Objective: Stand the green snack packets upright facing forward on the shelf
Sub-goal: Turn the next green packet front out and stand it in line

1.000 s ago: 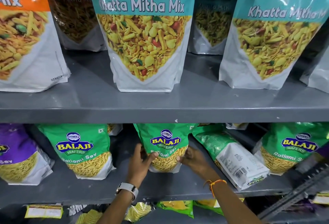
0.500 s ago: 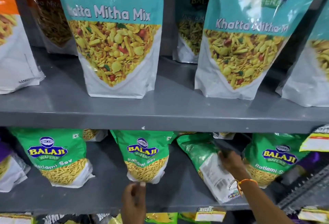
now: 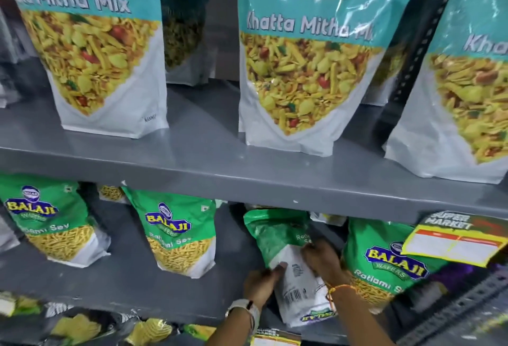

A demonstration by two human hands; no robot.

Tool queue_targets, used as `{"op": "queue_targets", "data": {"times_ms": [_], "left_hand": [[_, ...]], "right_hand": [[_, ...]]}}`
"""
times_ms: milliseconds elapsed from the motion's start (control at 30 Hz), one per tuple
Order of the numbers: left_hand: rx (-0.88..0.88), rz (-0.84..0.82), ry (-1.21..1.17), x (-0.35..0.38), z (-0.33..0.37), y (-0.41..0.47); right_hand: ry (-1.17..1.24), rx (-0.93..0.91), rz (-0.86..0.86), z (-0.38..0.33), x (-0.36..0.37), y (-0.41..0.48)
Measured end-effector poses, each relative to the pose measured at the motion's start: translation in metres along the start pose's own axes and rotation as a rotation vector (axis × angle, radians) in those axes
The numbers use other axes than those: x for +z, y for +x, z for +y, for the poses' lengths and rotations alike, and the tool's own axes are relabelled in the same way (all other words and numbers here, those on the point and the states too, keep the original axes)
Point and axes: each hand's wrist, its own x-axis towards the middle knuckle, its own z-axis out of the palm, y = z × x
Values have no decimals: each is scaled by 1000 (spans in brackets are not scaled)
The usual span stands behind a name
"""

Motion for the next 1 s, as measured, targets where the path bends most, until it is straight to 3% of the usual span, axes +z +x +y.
{"op": "queue_targets", "data": {"times_ms": [200, 300, 500, 767, 1000], "left_hand": [[48, 124, -116, -4, 13, -17], [112, 142, -145, -13, 25, -19], [226, 149, -79, -34, 44, -18], [416, 194, 50, -48, 62, -25], [484, 178, 171, -53, 47, -16]], "right_hand": [[-40, -73, 143, -4, 9, -2], [62, -57, 167, -16, 5, -11], [268, -7, 250, -28, 2, -17], [432, -107, 335, -37, 5, -33], [320, -144, 179, -10, 47, -29]]}}
